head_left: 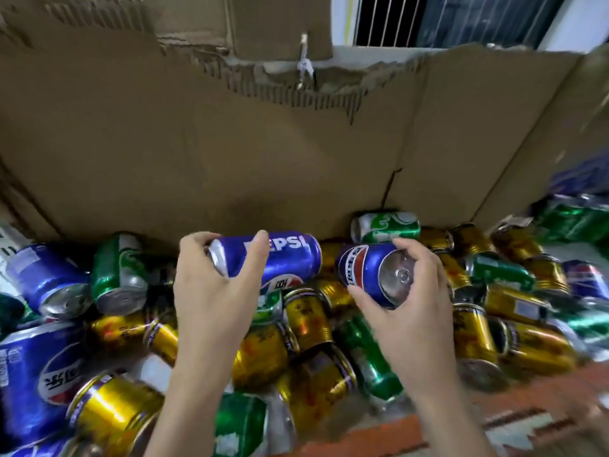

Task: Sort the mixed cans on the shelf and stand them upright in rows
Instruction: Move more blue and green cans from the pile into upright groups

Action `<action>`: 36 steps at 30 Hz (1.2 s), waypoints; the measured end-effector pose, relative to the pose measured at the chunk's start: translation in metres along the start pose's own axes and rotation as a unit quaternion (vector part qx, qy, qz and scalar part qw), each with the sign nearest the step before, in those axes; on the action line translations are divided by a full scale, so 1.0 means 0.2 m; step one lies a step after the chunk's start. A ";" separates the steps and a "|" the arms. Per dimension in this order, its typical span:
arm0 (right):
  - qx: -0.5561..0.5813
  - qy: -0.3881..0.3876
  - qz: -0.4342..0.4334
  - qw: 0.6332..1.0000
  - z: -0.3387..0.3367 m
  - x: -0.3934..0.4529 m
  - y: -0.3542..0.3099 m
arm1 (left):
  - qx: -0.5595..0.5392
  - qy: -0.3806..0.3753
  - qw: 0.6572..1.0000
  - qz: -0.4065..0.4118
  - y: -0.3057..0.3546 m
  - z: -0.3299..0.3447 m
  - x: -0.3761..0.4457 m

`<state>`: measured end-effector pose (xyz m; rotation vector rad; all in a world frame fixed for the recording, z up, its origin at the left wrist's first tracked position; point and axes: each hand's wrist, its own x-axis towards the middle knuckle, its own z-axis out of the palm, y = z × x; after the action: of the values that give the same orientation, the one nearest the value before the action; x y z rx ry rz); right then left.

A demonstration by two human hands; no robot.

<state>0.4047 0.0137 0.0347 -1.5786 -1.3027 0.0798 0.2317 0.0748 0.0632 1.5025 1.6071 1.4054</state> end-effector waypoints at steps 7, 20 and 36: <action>-0.074 0.009 0.016 0.997 -0.82 -0.18 0.46 | -0.066 -0.072 0.995 -0.011 0.27 0.57 -0.67; -0.182 0.161 0.065 0.968 -2.06 -0.48 1.25 | -0.067 -0.283 0.951 0.104 0.79 1.61 -1.74; -0.224 0.193 0.136 0.946 -2.84 -0.13 2.27 | -0.080 -0.348 0.910 0.210 1.20 2.96 -2.14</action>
<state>1.0499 -0.3156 -0.0470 -2.0305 -0.8210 -0.3629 0.9563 -0.1685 -0.0231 2.0160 0.7440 0.9751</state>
